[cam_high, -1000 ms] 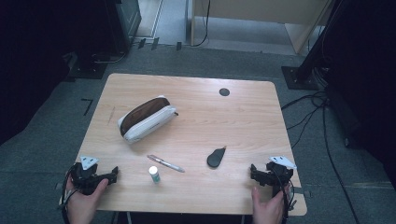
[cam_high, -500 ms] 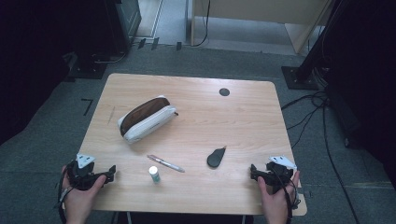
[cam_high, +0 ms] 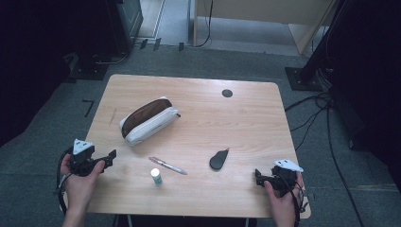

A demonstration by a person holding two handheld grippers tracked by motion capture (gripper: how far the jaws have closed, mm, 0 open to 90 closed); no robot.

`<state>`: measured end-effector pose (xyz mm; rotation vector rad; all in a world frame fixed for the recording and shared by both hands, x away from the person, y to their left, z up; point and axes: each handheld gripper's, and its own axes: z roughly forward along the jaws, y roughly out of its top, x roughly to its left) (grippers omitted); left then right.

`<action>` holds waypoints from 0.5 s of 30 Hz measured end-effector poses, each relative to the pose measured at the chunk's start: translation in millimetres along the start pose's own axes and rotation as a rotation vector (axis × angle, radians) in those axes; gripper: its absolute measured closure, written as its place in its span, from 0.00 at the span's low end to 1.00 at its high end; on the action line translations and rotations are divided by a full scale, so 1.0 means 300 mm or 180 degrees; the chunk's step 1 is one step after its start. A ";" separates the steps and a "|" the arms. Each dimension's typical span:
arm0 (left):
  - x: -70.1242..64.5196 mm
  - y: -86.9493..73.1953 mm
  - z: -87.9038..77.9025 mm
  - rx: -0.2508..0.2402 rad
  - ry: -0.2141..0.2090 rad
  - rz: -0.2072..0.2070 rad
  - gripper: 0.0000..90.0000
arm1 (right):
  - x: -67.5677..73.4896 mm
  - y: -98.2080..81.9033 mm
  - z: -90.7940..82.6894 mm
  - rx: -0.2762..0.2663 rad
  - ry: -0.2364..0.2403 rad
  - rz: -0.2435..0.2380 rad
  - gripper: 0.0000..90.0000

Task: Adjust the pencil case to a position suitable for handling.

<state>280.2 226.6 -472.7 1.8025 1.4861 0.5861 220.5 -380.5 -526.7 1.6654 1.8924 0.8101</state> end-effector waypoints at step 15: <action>0.007 0.139 0.051 -0.0164 -0.0152 0.0078 0.47 | 0.000 0.000 0.000 0.0000 0.0000 0.0000 0.00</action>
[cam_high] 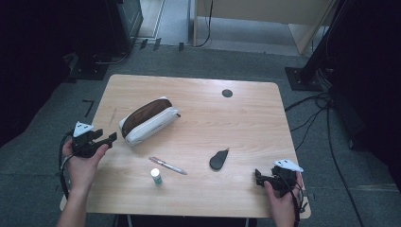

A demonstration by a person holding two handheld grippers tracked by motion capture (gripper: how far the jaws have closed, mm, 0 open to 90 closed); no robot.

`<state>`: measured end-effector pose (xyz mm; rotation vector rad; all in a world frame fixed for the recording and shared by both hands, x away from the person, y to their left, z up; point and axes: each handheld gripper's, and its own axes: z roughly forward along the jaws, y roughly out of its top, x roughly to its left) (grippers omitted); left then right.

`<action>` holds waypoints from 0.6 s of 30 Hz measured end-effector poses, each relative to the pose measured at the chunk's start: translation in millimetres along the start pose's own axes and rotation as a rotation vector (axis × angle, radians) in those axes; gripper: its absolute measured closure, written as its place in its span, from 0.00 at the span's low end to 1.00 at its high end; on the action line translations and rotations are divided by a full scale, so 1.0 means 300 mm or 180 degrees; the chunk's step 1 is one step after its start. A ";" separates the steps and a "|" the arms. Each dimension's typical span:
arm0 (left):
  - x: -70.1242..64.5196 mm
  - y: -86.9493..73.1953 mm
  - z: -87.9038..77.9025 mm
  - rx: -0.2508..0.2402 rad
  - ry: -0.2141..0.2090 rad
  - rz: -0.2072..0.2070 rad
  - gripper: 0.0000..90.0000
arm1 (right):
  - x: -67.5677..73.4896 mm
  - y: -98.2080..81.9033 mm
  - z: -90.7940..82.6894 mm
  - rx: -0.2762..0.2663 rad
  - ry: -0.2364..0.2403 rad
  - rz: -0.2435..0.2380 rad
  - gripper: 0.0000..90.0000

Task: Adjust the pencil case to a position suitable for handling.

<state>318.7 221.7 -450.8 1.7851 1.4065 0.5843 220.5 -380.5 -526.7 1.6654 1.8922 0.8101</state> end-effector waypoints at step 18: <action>-0.076 0.027 0.079 0.0064 -0.0613 -0.0050 0.56 | 0.000 0.000 0.000 -0.0001 -0.0001 0.0002 0.00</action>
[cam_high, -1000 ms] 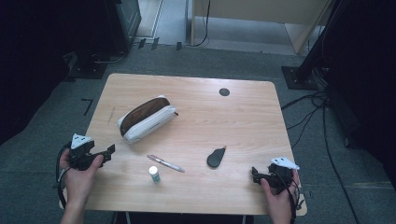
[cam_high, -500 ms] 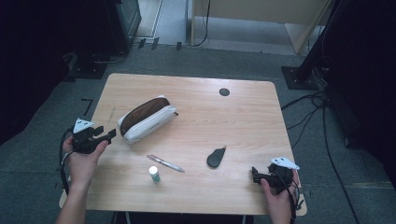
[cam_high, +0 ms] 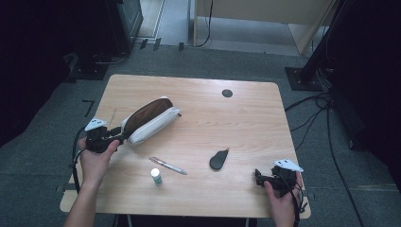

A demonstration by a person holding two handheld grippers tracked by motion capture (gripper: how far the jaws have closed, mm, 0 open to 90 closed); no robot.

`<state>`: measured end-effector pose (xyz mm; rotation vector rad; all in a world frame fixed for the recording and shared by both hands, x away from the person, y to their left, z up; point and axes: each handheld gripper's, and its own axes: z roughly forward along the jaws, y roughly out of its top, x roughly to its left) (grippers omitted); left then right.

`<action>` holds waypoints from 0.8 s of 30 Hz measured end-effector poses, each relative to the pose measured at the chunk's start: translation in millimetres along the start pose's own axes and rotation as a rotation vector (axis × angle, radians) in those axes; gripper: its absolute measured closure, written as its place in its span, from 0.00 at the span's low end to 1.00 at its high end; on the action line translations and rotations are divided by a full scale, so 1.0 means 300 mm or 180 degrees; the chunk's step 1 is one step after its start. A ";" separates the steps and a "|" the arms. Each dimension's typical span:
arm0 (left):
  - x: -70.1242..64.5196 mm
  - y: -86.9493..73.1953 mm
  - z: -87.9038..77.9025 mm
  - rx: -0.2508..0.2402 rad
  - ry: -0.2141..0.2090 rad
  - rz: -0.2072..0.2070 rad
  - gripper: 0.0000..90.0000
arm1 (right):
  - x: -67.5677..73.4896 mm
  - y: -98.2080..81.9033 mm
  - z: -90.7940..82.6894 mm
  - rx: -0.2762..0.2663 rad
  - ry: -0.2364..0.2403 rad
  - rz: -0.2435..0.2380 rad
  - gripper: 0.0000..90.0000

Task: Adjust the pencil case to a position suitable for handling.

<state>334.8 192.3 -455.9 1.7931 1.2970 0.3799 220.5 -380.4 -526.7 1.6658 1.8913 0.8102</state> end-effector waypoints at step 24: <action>-0.036 0.025 0.080 0.0078 -0.0218 0.0065 0.47 | 0.000 0.000 0.001 -0.0007 0.0001 -0.0002 0.00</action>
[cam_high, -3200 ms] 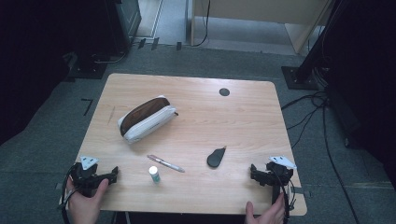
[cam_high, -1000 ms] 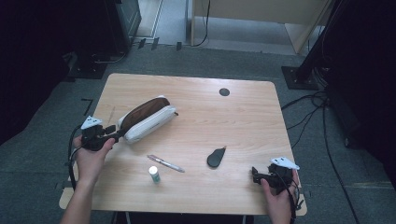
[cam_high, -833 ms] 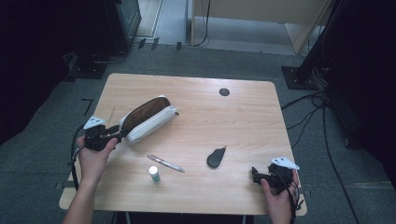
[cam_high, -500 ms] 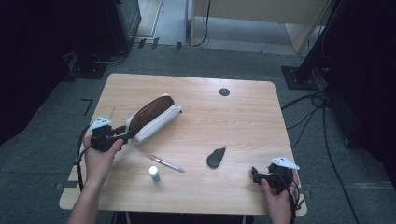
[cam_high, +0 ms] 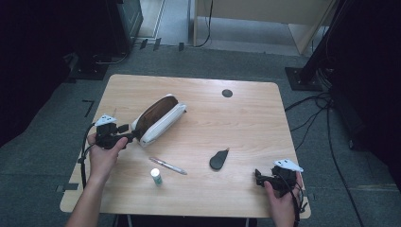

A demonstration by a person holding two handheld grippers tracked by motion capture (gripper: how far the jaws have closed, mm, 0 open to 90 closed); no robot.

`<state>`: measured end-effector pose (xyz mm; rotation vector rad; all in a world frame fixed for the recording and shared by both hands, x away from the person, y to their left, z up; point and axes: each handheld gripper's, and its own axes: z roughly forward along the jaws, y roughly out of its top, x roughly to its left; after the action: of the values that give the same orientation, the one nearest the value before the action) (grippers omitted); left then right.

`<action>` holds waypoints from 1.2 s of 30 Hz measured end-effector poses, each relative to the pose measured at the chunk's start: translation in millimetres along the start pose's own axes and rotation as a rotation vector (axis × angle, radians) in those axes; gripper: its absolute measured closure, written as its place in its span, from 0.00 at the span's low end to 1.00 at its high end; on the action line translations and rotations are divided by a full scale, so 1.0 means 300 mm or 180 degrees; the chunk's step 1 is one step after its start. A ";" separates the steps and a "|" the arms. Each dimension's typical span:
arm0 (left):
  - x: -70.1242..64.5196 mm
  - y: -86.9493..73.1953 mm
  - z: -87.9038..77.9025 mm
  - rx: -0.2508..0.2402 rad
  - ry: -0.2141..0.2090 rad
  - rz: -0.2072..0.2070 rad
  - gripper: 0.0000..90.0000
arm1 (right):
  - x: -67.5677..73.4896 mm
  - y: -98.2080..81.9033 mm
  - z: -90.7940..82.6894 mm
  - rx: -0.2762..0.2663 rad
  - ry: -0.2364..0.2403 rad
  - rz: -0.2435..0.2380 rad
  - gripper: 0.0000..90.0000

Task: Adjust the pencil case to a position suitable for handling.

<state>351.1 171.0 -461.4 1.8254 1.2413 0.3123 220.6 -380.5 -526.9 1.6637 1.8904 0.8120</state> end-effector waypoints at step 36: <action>-0.255 0.014 0.143 0.0386 -0.0966 0.0497 0.76 | 0.001 0.000 0.000 -0.0001 0.0006 0.0000 0.00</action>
<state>344.7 83.6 -463.6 1.9923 0.9272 0.0414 220.4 -380.2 -526.9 1.6634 1.8915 0.8140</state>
